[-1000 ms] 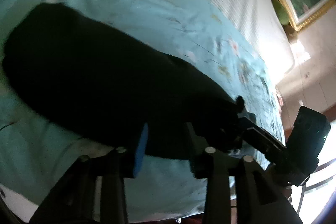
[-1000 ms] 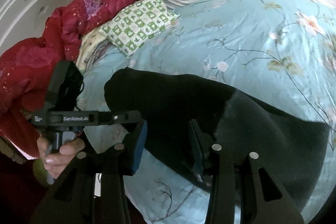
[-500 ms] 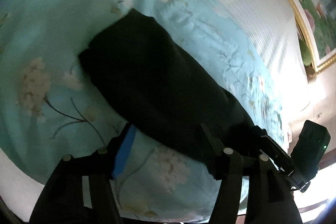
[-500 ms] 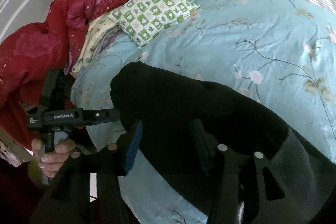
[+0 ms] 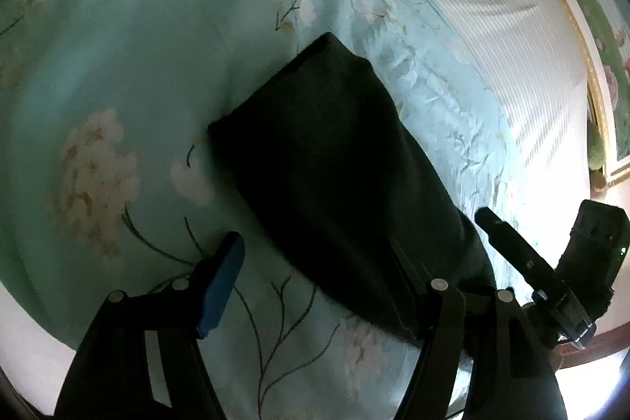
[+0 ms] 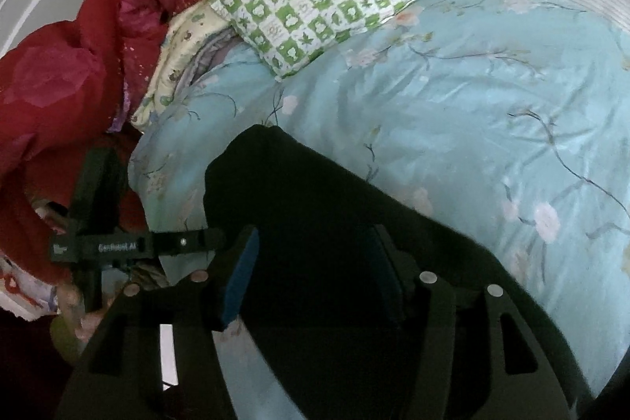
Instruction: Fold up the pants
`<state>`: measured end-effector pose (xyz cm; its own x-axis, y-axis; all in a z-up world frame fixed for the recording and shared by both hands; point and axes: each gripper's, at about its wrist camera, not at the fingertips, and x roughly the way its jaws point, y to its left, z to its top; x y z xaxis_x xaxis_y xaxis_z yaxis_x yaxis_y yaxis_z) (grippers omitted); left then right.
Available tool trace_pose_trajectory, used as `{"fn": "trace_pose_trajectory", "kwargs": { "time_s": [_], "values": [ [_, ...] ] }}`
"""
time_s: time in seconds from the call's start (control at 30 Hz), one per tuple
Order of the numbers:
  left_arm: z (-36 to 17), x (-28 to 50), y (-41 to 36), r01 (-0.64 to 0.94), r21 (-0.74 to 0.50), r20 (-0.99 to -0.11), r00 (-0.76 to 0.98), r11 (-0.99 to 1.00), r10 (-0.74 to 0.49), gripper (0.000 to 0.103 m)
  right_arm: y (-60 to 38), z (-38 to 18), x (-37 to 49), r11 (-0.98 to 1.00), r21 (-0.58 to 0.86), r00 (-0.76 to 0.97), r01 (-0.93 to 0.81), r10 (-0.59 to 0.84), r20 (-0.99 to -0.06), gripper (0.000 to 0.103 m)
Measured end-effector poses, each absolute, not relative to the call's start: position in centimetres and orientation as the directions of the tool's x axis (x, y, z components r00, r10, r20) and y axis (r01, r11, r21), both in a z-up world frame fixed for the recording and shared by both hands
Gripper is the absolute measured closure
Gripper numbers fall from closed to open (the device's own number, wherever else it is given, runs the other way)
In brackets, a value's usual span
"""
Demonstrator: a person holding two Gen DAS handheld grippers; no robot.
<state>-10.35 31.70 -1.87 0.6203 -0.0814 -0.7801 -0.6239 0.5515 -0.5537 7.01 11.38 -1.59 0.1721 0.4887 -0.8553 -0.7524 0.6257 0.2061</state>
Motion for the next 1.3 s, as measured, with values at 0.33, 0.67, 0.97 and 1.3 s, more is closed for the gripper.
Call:
{"fn": "trace_pose_trajectory", "kwargs": {
  "time_s": [0.33, 0.67, 0.97, 1.3],
  "values": [
    [-2.4, -9.4, 32.6, -0.625, -0.571, -0.770, 0.633, 0.533, -0.082, 0.029, 16.4, -3.9, 11.0, 0.558, 0.246, 0.060, -0.793, 0.473, -0.879, 0.044],
    [-2.8, -8.9, 33.2, -0.621, -0.576, -0.759, 0.648, 0.531, -0.064, 0.033, 21.5, -7.0, 14.4, 0.479, 0.298, -0.089, -0.826, 0.411, -0.908, 0.044],
    [-2.8, -9.0, 33.2, -0.649, -0.517, -0.784, 0.621, 0.558, -0.004, 0.068, 23.7, -9.2, 13.2, 0.419, 0.275, -0.133, -0.866, 0.337, -0.932, 0.066],
    [0.6, -8.5, 31.5, -0.570, -0.542, -0.740, 0.672, 0.617, -0.029, 0.088, 21.9, -5.4, 12.0, 0.419, 0.261, -0.064, -0.870, 0.429, -0.901, 0.082]
  ]
}}
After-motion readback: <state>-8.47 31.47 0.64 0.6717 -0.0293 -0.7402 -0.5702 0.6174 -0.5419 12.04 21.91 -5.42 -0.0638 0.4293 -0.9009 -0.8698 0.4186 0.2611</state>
